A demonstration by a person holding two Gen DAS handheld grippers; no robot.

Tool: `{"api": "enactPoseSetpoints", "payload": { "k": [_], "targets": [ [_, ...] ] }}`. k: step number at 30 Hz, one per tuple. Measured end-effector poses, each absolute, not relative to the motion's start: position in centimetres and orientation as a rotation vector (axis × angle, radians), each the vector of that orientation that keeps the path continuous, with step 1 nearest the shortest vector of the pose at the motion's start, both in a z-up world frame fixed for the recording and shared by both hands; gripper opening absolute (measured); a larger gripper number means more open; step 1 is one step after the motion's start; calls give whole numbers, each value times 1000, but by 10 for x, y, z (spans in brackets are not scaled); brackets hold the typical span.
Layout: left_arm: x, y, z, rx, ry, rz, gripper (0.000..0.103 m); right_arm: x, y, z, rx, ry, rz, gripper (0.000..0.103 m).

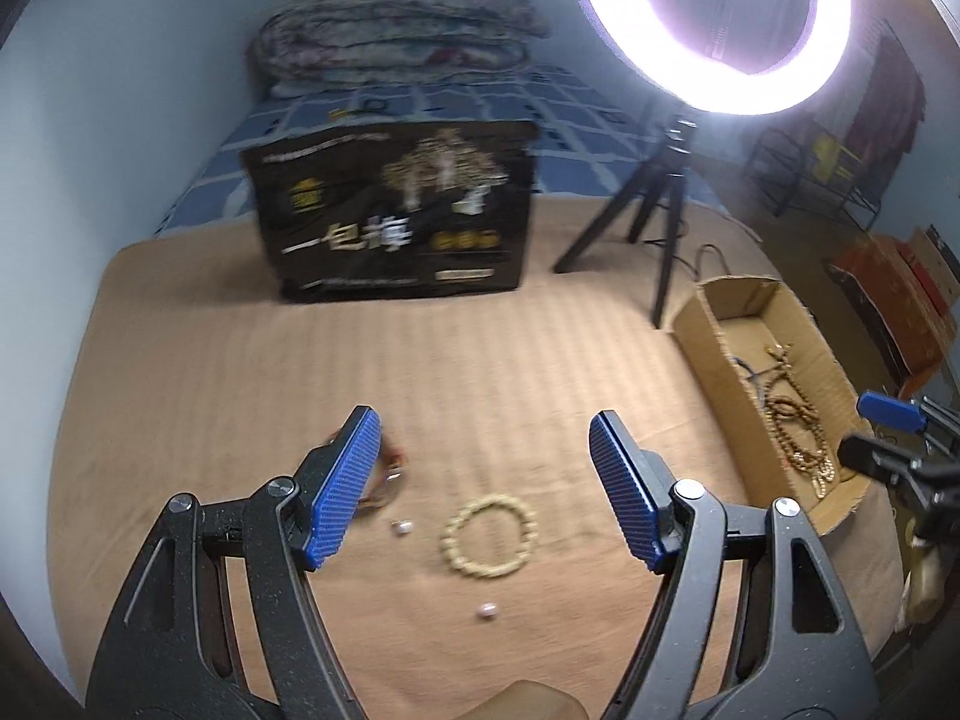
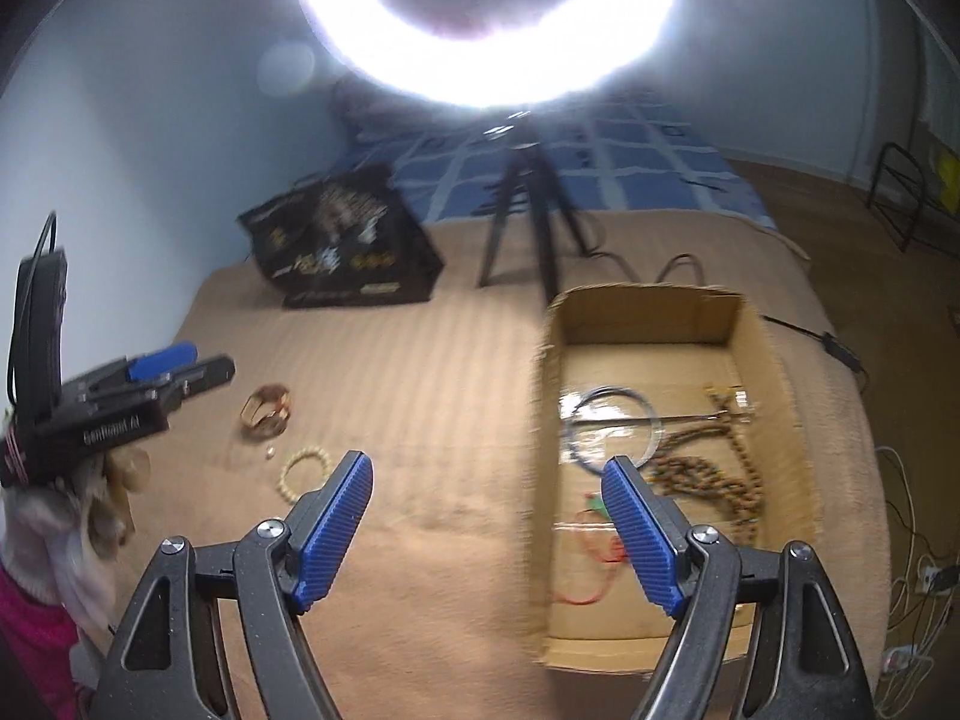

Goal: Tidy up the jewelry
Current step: 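Move both tools back over the red-strap watch and pearl earring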

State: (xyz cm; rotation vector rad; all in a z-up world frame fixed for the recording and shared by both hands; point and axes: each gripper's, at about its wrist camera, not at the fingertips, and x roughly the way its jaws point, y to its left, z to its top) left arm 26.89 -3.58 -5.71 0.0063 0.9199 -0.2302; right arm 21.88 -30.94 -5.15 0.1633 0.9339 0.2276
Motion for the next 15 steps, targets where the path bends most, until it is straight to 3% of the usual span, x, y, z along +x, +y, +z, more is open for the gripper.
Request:
{"api": "enactPoseSetpoints", "payload": {
  "k": [15],
  "targets": [
    [274, 43, -86, -94, 1002, -138, 74, 233, -223, -82, 131, 1022, 345, 81]
  ]
}}
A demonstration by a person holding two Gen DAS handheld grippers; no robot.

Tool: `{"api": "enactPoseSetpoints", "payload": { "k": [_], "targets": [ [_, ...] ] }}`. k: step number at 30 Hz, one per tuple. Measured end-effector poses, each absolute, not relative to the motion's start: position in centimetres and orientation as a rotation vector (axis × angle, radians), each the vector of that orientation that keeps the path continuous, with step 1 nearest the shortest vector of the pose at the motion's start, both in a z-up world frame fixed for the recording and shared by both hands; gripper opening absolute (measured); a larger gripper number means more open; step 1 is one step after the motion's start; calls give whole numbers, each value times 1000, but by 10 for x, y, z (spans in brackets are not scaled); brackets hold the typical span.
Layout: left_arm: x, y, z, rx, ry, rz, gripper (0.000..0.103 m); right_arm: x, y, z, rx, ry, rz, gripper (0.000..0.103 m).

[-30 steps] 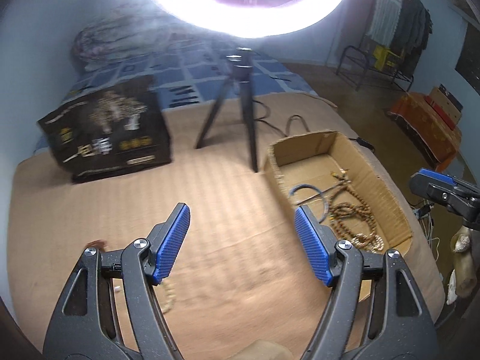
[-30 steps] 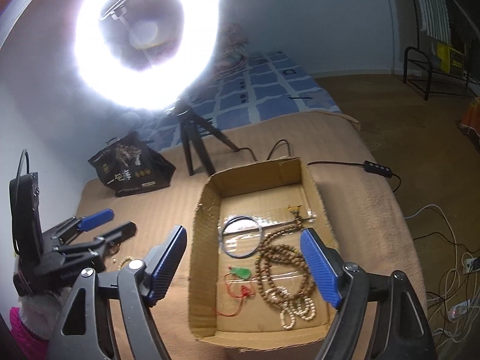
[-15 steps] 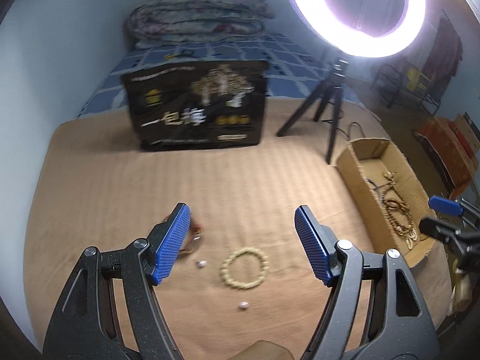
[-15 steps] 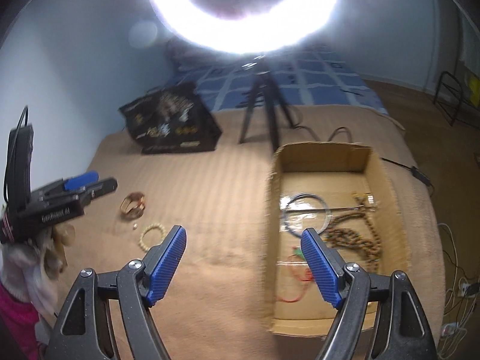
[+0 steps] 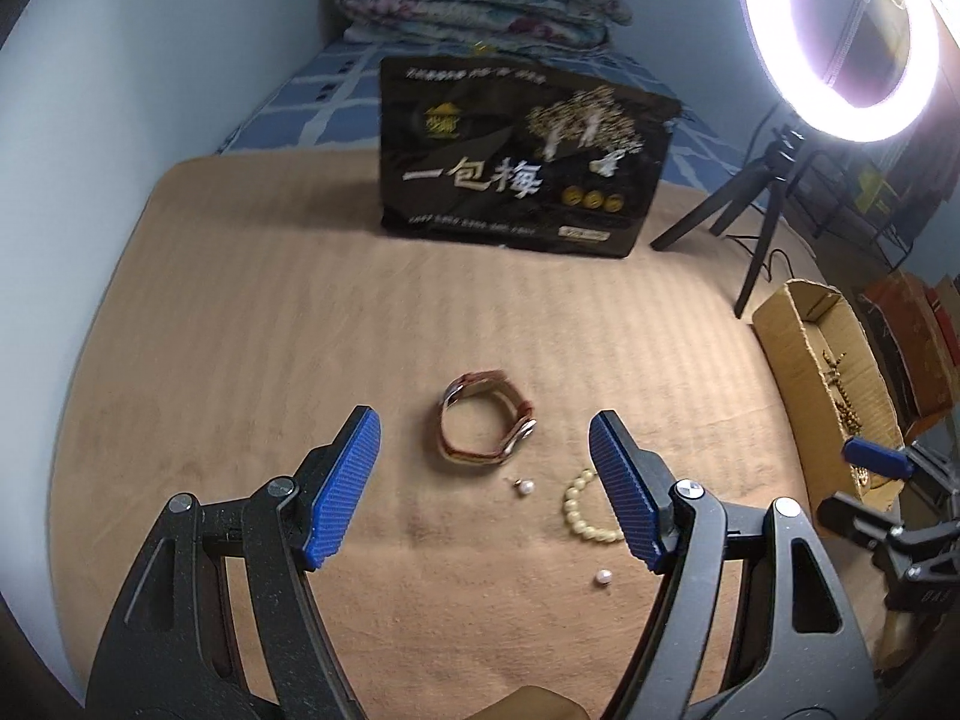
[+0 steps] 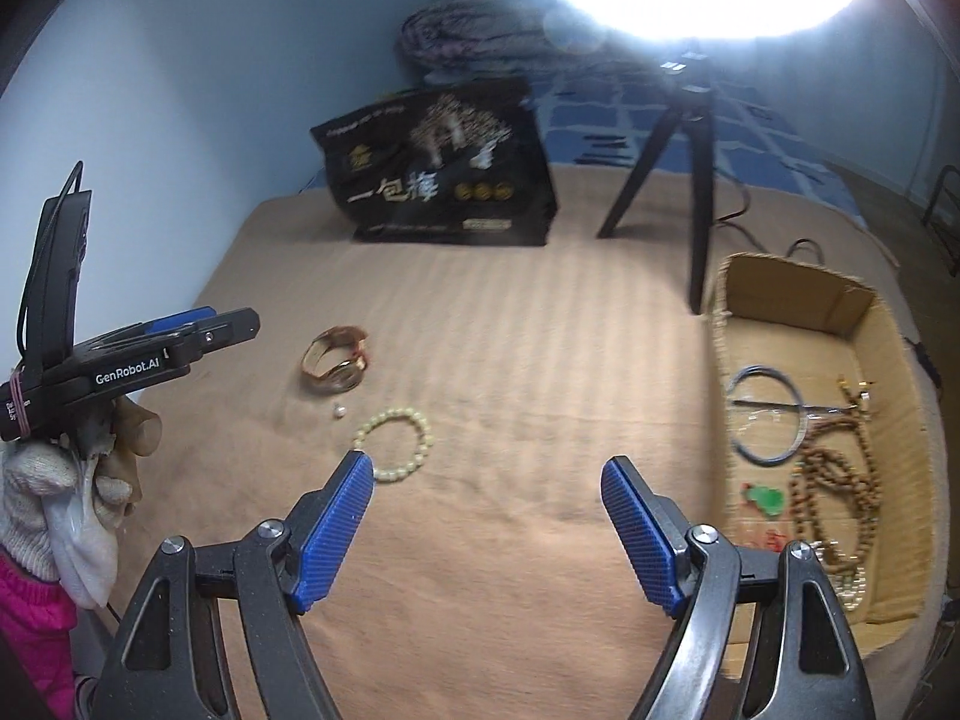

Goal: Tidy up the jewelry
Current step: 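Move both tools back over the red-strap watch and pearl earring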

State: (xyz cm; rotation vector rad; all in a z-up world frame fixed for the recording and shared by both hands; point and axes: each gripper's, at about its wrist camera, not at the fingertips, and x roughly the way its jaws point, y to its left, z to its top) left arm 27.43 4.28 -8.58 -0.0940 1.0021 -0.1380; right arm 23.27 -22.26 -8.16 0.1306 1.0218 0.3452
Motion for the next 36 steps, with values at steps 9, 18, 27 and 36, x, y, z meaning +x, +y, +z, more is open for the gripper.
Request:
{"api": "enactPoseSetpoints", "payload": {
  "k": [9, 18, 27, 36],
  "targets": [
    [281, 53, -111, -128, 1061, -130, 74, 244, -188, -110, 136, 1094, 406, 75],
    [290, 55, -131, -157, 1099, -123, 70, 242, -162, -132, 110, 1151, 494, 56],
    [300, 59, -148, -208, 1132, -108, 62, 241, -143, -147, 108, 1184, 546, 40],
    [312, 60, -162, -236, 1148, -92, 57, 240, -125, -159, 61, 1187, 579, 34]
  ]
}}
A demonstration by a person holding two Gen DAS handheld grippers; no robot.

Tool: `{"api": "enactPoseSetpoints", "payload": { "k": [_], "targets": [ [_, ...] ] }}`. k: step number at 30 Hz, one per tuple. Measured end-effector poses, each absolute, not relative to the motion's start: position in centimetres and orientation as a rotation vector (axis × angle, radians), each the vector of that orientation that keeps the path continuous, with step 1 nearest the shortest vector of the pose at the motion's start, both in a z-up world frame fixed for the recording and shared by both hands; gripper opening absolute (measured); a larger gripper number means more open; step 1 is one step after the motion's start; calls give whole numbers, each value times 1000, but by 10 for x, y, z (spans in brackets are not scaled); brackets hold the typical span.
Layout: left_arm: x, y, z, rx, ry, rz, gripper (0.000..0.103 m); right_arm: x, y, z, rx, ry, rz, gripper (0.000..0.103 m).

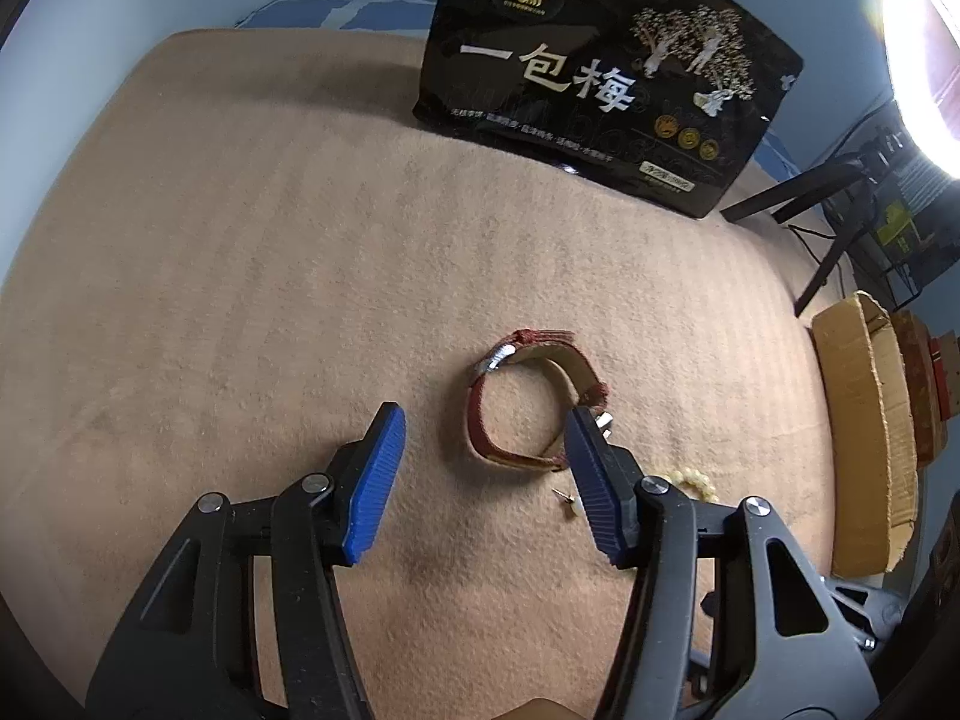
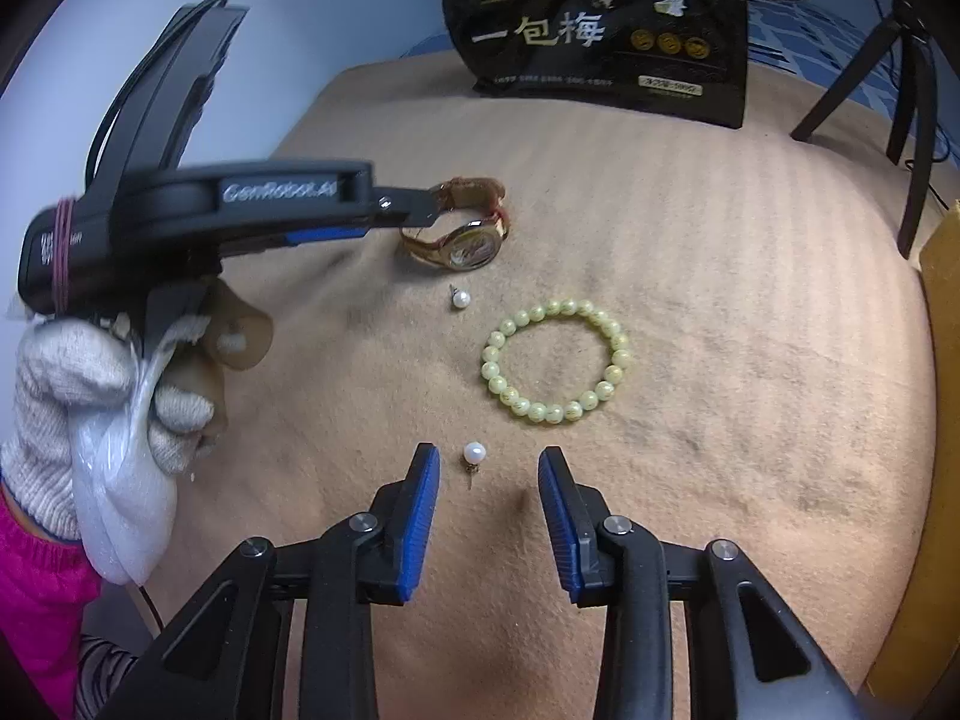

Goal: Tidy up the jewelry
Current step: 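Move both tools back over the red-strap watch and pearl earring, then grasp the red-strap watch with the left tool while the right tool grasps a pearl earring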

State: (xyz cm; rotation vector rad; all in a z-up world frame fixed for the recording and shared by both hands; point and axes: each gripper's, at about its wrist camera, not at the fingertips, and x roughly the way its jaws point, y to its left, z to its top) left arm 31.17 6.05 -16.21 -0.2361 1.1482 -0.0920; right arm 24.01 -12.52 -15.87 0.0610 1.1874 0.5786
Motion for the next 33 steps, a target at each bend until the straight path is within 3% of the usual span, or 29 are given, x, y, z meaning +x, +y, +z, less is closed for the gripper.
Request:
{"api": "enactPoseSetpoints", "payload": {
  "k": [13, 20, 23, 29, 33],
  "targets": [
    [323, 69, -178, -257, 1162, -98, 50, 236, -98, -169, -102, 1161, 584, 29],
    [324, 67, -181, -239, 1165, -102, 44, 234, -89, -171, -174, 1156, 571, 18],
    [324, 67, -182, -227, 1164, -86, 33, 234, -89, -171, -181, 1158, 570, 7],
    [323, 68, -184, -219, 1159, -72, 11, 232, -91, -170, -179, 1156, 569, 7],
    [321, 66, -183, -209, 1158, -72, 6, 233, -89, -170, -182, 1154, 568, 7]
  ]
}}
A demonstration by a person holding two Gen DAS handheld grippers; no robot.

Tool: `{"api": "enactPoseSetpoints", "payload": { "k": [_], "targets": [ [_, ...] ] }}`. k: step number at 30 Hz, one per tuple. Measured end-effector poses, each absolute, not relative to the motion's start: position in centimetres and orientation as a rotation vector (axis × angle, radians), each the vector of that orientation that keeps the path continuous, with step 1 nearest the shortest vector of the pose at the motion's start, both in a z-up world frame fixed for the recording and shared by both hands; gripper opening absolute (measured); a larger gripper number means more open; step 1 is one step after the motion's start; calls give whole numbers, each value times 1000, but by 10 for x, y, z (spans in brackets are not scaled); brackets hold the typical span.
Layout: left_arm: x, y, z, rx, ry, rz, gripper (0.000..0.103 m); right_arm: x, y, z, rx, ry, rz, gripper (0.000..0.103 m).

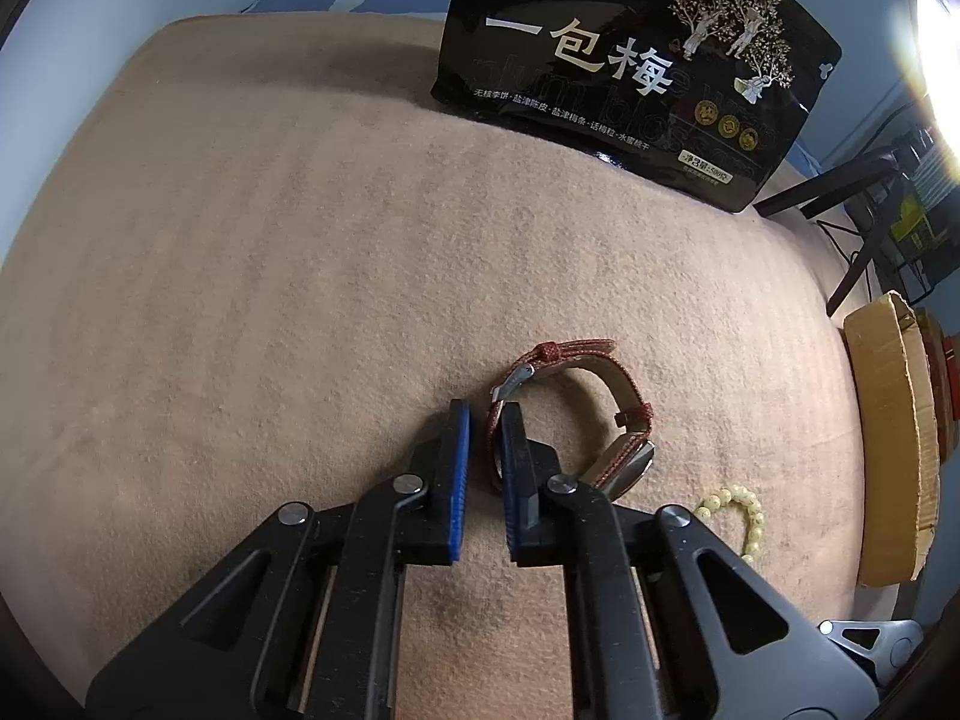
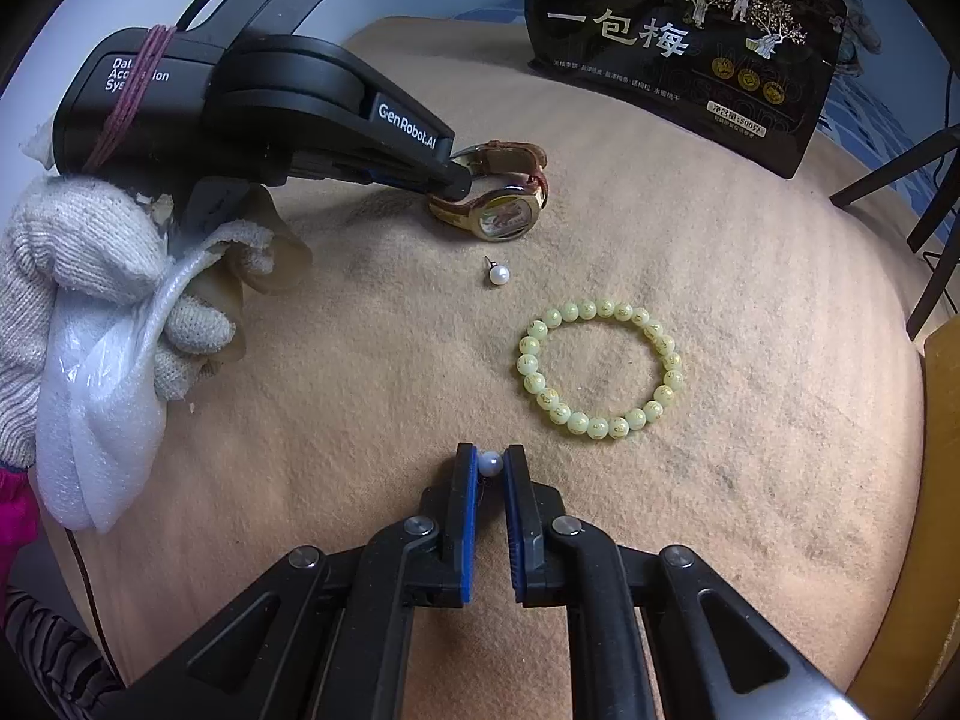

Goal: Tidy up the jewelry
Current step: 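Grasp the red-strap watch with the left tool while the right tool grasps a pearl earring, then carry the watch and earring with both tools over the cardboard box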

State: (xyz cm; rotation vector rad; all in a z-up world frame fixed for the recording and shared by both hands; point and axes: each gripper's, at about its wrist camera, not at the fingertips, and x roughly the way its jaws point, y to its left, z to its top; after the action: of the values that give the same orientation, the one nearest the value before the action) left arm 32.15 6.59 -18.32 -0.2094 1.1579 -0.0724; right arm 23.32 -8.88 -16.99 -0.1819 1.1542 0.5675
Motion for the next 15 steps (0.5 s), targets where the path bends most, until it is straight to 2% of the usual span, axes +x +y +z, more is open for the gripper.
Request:
{"api": "enactPoseSetpoints", "payload": {
  "k": [15],
  "targets": [
    [308, 73, -161, -199, 1122, -54, 4, 221, -108, -141, -166, 1107, 547, 6]
  ]
}}
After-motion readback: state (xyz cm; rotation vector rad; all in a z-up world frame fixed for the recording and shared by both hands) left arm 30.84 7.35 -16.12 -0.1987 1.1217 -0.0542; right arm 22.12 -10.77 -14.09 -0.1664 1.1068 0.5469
